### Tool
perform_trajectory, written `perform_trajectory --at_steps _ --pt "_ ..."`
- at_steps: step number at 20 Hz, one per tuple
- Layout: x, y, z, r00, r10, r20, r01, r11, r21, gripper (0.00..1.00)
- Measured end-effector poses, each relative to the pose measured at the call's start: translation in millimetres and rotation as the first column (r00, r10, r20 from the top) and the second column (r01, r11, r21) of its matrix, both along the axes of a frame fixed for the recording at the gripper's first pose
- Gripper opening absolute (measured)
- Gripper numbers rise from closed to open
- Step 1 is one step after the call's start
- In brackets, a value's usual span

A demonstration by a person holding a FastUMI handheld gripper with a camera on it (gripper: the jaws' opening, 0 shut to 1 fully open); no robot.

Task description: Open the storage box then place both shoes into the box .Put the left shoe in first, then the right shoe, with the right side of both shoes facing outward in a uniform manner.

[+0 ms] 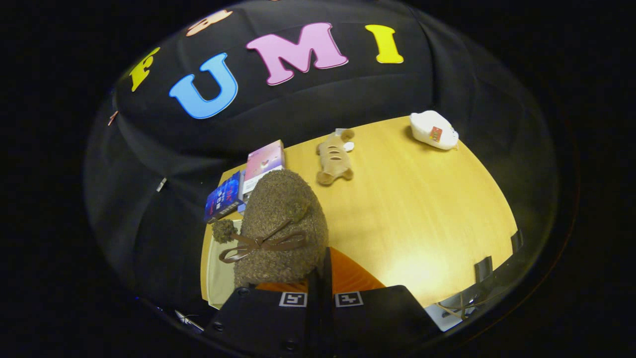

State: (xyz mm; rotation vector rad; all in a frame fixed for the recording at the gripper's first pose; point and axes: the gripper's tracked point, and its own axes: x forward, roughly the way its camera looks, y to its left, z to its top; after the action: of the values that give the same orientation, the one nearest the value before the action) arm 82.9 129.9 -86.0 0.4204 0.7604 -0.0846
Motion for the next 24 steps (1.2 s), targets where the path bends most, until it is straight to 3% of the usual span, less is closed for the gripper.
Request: perform_trajectory --at_steps 9,15,17,20,21,22,23,24 --pt "16 95 -35 0.988 0.129 -0.084 -0.128 0.992 0.018 0.06" --pt "25 115 -58 0.984 0.132 -0.118 -0.13 0.991 0.023 0.1" --pt "22 121 -60 0.98 0.152 -0.126 -0.147 0.988 0.043 0.21" --pt "14 128 -53 0.98 0.179 -0.09 -0.172 0.981 0.085 0.44" --pt "13 125 -51 0.98 0.182 -0.077 -0.176 0.981 0.081 0.68" --pt "10 122 -47 0.98 0.188 -0.064 -0.183 0.98 0.078 0.77" --pt "7 117 -43 0.98 0.191 -0.051 -0.187 0.98 0.069 0.94" --pt "4 108 -38 0.981 0.19 -0.033 -0.188 0.981 0.054 0.98"
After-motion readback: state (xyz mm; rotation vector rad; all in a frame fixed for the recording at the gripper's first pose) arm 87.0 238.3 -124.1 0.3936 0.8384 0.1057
